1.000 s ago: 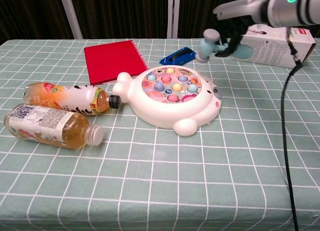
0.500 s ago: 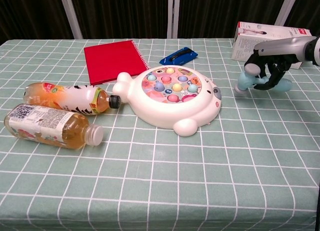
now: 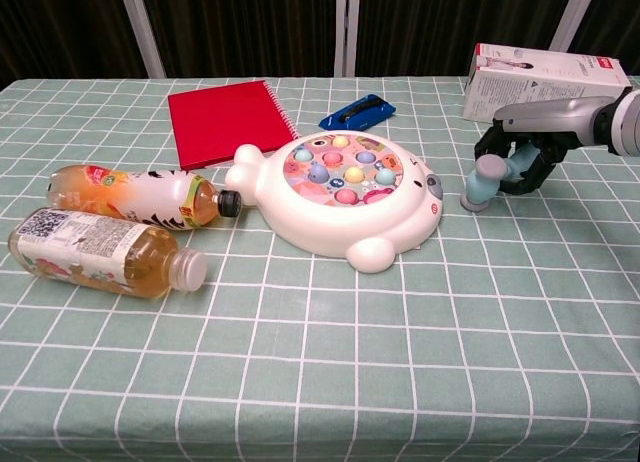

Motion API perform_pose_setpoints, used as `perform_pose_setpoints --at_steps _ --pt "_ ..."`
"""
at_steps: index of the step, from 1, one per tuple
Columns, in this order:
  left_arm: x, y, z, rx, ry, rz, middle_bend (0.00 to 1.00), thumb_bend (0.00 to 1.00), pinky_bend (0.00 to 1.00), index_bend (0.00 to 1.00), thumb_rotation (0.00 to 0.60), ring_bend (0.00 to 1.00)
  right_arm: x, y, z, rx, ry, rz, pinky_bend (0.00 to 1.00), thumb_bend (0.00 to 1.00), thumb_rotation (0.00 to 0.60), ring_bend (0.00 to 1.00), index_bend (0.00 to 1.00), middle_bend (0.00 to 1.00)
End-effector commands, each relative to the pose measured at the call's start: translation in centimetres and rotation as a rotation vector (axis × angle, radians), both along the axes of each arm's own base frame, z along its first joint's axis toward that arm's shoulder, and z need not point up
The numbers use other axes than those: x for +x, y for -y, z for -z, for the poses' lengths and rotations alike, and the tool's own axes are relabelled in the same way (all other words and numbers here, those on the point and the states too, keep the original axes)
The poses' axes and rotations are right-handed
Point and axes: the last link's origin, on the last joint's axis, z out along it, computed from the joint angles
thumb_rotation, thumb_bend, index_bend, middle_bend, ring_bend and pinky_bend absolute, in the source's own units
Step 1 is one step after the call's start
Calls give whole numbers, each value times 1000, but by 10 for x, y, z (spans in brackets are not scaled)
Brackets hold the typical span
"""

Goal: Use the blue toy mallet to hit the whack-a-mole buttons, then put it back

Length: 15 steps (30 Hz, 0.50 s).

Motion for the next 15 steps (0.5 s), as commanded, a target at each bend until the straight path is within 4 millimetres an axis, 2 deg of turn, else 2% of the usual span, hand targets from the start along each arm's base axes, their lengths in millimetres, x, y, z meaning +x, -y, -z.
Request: perform_pose_setpoints --at_steps 1,8,15 --pt "0 0 1 -1 2 -1 63 32 0 135 600 0 -1 -2 0 -2 3 -2 401 379 600 336 512 450" --pt "0 -1 0 0 1 5 63 32 0 135 600 0 -6 -7 -1 -14 24 4 359 368 600 289 425 394" --pt "0 -2 0 -3 0 5 62 32 0 135 600 0 -10 -10 -3 -24 43 19 277 289 600 203 330 322"
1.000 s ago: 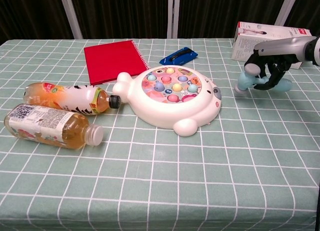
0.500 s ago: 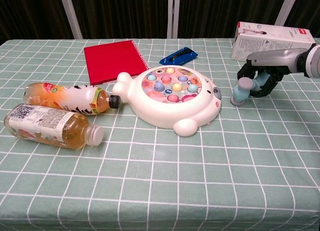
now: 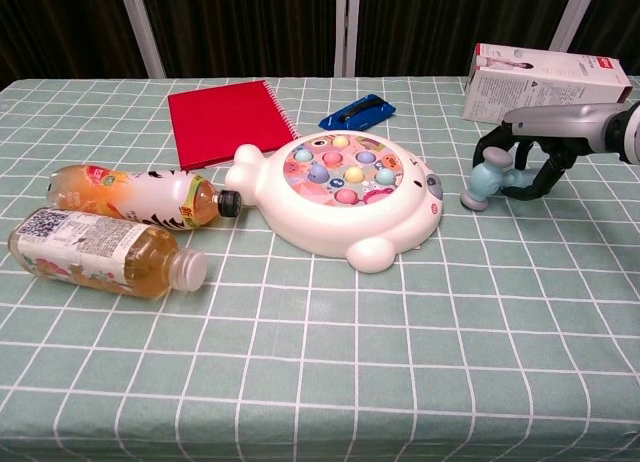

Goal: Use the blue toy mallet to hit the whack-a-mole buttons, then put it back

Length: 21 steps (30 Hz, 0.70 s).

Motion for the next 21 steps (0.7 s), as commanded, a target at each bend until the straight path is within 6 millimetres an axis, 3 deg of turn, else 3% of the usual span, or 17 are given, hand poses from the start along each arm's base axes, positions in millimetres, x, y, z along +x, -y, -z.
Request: perform_pose_setpoints --at_steps 1,7,13,17,21 --pt "0 0 0 0 0 1 62 32 0 135 600 0 -1 -1 -1 -4 8 3 266 278 600 195 314 315" --pt "1 -1 -1 3 -2 5 63 33 0 135 600 0 -3 -7 -15 -53 45 -11 184 216 600 118 172 233" --pt "3 -4 -2 8 6 20 63 33 0 135 600 0 -10 -27 -55 -191 123 -22 167 200 600 90 140 192" --pt "4 -6 -3 30 14 31 63 32 0 135 600 0 -30 -65 -96 -430 104 -69 167 197 600 90 140 193" --pt "3 -8 -1 38 9 33 63 32 0 135 600 0 -49 -115 -121 -614 75 -67 167 199 600 90 133 185"
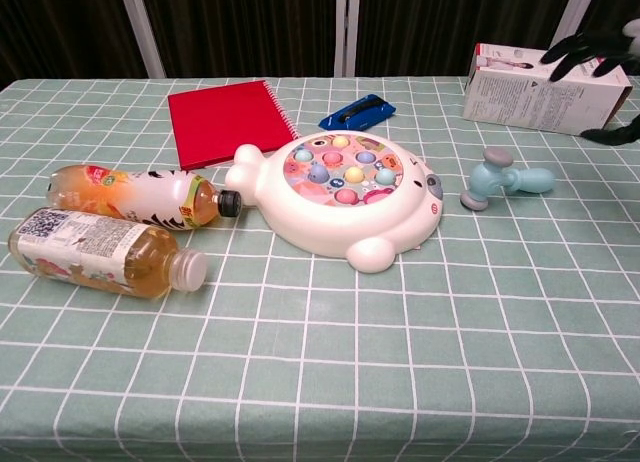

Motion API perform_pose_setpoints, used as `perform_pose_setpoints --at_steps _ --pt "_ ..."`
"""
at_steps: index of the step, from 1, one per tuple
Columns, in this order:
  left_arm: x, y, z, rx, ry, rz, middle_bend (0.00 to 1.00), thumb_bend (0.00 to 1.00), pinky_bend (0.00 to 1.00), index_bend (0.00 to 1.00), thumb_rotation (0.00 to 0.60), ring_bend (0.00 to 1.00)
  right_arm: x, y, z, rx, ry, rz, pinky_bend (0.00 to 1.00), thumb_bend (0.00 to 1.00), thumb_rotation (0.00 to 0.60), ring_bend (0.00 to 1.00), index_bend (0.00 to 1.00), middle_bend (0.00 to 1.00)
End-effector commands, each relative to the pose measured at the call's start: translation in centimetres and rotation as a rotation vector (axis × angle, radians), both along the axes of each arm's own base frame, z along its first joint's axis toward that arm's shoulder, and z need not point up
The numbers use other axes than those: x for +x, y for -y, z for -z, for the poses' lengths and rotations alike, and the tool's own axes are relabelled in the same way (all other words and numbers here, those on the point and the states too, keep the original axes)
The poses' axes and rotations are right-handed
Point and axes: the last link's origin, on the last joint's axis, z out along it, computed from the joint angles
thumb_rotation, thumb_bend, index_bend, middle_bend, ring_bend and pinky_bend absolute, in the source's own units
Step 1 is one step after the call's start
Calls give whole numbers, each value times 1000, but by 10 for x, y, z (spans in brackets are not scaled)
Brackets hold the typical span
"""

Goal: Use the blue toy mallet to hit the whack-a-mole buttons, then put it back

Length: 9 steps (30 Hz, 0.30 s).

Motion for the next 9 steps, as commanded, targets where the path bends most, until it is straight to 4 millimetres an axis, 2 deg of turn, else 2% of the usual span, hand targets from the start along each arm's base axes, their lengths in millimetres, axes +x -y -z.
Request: perform_pose_setpoints --at_steps 1,5,9 --pt "0 -1 1 1 -4 3 63 33 0 135 600 0 -28 -74 -42 -238 -9 41 167 199 600 89 127 178" --pt "2 -4 3 11 -6 15 62 32 0 135 600 0 -39 -114 -57 -246 68 80 166 198 600 67 90 155" --pt "5 -6 6 13 -9 23 63 32 0 134 600 0 -40 -133 -60 -256 65 82 165 198 600 67 80 155"
